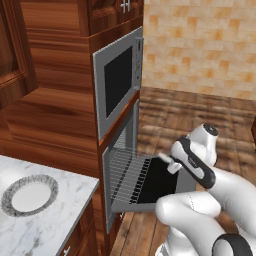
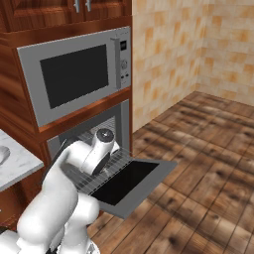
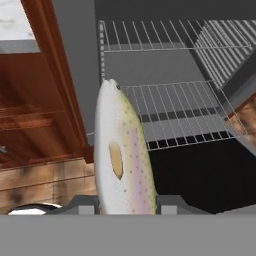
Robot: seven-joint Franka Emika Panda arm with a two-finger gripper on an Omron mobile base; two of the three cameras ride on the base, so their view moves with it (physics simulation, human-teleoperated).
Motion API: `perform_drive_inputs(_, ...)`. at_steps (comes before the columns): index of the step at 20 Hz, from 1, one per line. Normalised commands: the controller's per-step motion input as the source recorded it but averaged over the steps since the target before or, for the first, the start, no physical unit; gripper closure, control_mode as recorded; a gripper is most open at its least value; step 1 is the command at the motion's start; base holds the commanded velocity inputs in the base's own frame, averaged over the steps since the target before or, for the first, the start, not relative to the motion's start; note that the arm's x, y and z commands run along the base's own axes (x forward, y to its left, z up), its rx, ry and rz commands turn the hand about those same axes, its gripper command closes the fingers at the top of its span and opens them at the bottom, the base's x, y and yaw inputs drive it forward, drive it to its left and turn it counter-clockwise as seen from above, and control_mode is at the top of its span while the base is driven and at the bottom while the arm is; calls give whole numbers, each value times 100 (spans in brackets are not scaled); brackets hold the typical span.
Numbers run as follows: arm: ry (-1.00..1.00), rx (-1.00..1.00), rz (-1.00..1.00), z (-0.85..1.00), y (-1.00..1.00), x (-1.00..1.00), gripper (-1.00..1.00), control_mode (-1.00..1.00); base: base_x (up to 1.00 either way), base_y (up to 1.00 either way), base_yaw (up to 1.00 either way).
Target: Place the fish on the bottom rack of the oven, and slide the tray back inside. Close the oven door.
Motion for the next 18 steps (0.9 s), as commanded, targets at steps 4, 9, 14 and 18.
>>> perform_drive_inputs(4, -5, 0, 12, -45, 0, 14, 100, -100, 0, 0, 0)
perform_drive_inputs(9, -7, 0, 8, -39, 4, 22, 100, -100, 0, 0, 0)
perform_drive_inputs(14, 0, 0, 1, -26, 22, 28, 100, -100, 0, 0, 0)
perform_drive_inputs(18, 0, -2, 0, -27, 25, 24, 100, -100, 0, 0, 0)
